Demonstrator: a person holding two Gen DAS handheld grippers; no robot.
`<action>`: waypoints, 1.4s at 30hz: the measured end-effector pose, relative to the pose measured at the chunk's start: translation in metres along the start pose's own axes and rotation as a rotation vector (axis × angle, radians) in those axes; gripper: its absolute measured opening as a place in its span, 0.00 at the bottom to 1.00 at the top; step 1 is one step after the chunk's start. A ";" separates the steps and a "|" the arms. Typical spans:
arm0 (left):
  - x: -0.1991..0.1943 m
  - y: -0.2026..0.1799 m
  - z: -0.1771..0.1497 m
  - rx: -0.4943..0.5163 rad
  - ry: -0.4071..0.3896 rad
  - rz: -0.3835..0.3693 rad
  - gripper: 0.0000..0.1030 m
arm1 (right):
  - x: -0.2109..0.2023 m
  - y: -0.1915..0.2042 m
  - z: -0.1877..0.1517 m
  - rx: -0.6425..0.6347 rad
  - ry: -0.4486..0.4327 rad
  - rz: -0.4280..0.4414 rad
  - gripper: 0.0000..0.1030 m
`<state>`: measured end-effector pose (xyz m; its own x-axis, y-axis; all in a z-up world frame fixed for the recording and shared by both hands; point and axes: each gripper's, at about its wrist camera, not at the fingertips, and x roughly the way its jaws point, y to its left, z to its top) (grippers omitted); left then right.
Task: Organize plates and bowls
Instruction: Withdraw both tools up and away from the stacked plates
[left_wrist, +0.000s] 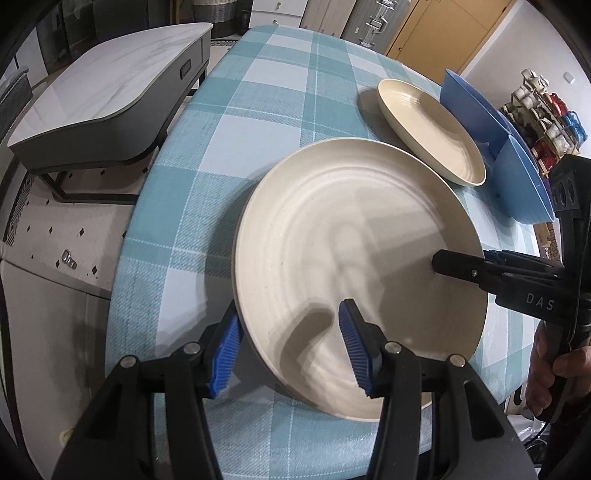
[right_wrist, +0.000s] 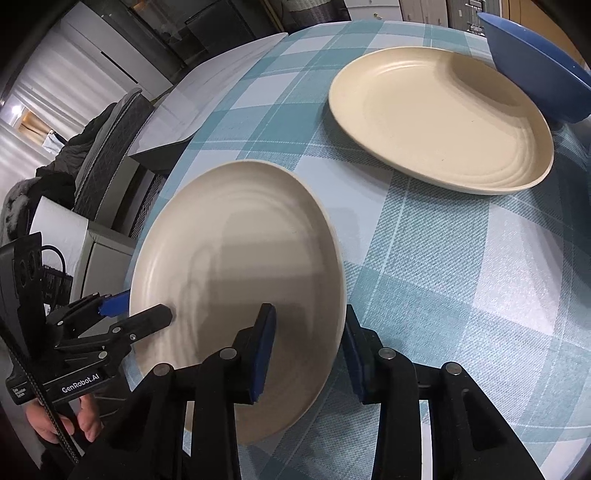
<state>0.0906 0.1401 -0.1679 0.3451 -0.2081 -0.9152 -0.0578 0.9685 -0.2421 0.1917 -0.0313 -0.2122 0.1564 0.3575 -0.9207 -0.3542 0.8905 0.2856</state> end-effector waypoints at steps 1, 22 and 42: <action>0.001 -0.001 0.001 0.004 0.000 0.006 0.50 | 0.000 -0.001 0.001 0.002 0.000 0.001 0.34; -0.065 -0.024 0.001 0.050 -0.233 0.110 0.74 | -0.086 -0.016 -0.019 0.007 -0.314 -0.098 0.57; -0.104 -0.096 0.022 0.143 -0.446 0.042 0.98 | -0.166 -0.017 -0.043 0.036 -0.581 -0.140 0.98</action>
<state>0.0808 0.0716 -0.0422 0.7159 -0.1200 -0.6878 0.0386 0.9904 -0.1326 0.1326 -0.1177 -0.0759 0.6819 0.3220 -0.6568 -0.2639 0.9457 0.1897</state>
